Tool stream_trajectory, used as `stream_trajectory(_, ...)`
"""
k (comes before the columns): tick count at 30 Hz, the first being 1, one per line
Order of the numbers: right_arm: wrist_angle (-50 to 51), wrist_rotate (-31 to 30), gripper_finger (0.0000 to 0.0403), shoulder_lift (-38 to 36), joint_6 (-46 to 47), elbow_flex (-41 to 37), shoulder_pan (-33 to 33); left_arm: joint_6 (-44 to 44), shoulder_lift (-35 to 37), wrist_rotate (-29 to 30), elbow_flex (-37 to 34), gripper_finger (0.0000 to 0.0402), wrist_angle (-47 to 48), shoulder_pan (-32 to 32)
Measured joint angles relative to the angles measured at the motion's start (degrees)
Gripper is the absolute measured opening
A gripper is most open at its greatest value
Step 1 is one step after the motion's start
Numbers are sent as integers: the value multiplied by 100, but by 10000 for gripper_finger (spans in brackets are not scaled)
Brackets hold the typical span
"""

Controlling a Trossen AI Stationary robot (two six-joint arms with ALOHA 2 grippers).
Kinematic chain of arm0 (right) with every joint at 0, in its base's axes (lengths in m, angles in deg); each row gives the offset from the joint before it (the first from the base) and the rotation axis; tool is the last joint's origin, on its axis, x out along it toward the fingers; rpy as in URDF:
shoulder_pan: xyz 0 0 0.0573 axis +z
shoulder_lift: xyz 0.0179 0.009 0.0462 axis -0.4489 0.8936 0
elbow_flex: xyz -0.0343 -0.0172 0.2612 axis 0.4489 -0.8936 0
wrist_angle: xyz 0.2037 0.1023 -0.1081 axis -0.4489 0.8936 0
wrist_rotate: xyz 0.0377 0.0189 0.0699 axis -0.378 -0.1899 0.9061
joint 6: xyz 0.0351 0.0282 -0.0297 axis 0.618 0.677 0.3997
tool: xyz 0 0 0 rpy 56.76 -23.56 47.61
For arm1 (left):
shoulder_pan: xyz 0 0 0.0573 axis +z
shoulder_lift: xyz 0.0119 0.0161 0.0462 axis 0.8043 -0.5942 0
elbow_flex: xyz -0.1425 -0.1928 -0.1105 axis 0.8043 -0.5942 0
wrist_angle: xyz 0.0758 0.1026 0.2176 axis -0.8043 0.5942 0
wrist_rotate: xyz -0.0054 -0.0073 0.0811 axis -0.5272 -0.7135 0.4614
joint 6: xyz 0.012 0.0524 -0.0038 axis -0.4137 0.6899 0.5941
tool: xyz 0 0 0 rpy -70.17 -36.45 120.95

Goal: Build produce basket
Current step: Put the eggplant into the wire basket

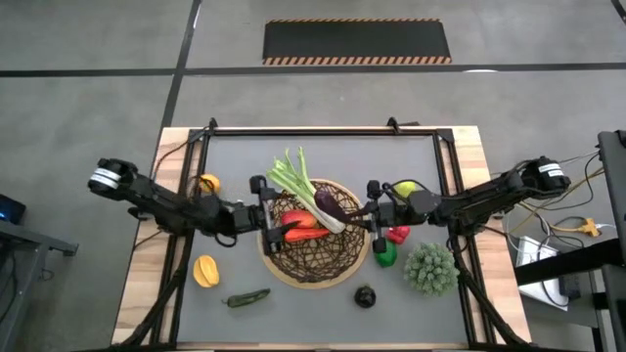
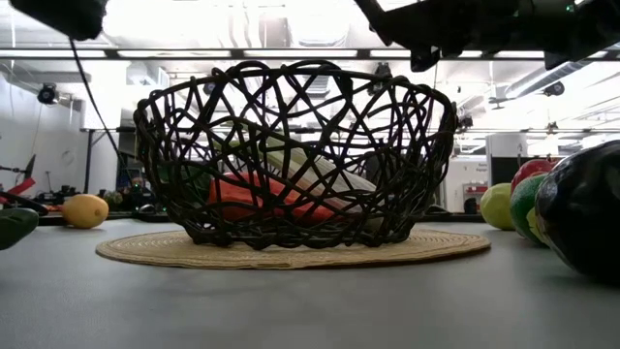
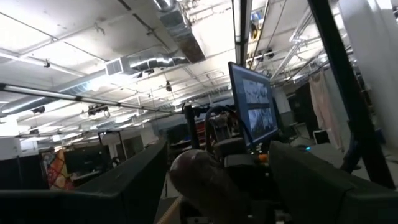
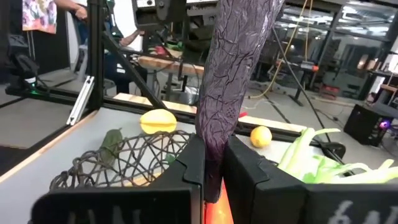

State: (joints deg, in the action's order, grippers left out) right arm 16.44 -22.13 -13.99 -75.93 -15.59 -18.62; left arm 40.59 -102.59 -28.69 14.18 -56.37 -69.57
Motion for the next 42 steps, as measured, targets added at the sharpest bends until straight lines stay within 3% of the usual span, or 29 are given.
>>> stream_trajectory(9,69,-3,24,9,11,-2,-2,-284,-949,74,771,263,7,370)
stream_trajectory(15,76,-6,24,40,0,-2,-2,-738,-1211,55,894,263,38,599)
stream_trajectory(19,81,-4,24,39,-5,-2,-4,-868,-1263,-280,894,259,11,650)
stream_trajectory(31,104,-4,28,59,62,-2,-4,-884,-1268,-322,883,177,41,647)
stream_trajectory(35,113,-17,66,59,190,-4,-4,-886,-1268,-323,883,168,52,647)
stream_trajectory(42,113,-218,177,51,458,-4,-7,-1027,-1255,-268,876,165,355,645)
